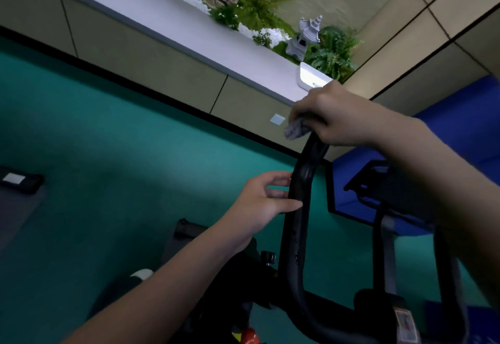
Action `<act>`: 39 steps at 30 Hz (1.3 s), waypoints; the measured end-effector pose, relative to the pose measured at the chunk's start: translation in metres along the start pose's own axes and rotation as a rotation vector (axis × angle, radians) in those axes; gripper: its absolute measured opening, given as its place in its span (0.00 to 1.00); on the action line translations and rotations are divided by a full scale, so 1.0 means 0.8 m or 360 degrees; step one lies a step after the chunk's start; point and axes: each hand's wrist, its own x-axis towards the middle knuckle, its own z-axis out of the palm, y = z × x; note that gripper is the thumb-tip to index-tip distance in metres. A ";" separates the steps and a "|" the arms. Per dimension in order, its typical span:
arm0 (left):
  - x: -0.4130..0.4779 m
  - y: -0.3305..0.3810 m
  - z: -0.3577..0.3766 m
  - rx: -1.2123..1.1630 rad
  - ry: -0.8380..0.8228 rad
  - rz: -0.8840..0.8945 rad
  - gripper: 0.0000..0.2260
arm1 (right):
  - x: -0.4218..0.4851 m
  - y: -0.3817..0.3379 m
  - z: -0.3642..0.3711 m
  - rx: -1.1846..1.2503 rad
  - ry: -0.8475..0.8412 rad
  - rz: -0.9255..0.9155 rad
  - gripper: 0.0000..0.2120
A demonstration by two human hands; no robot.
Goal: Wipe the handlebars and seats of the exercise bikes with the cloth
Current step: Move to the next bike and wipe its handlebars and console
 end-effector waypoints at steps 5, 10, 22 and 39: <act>0.001 -0.001 0.002 -0.0061 -0.0015 0.0004 0.20 | 0.018 -0.010 0.003 -0.0129 -0.0406 -0.0080 0.14; -0.002 -0.004 0.003 -0.0107 0.0003 0.0020 0.20 | 0.020 -0.028 0.014 -0.0122 -0.0640 -0.0165 0.15; -0.003 -0.011 0.000 -0.0175 0.0044 -0.0048 0.18 | 0.017 -0.024 0.016 -0.0129 -0.0521 -0.0162 0.15; -0.023 -0.014 -0.007 -0.0249 -0.0001 -0.0206 0.23 | -0.086 -0.065 0.086 0.0768 0.0574 -0.0002 0.10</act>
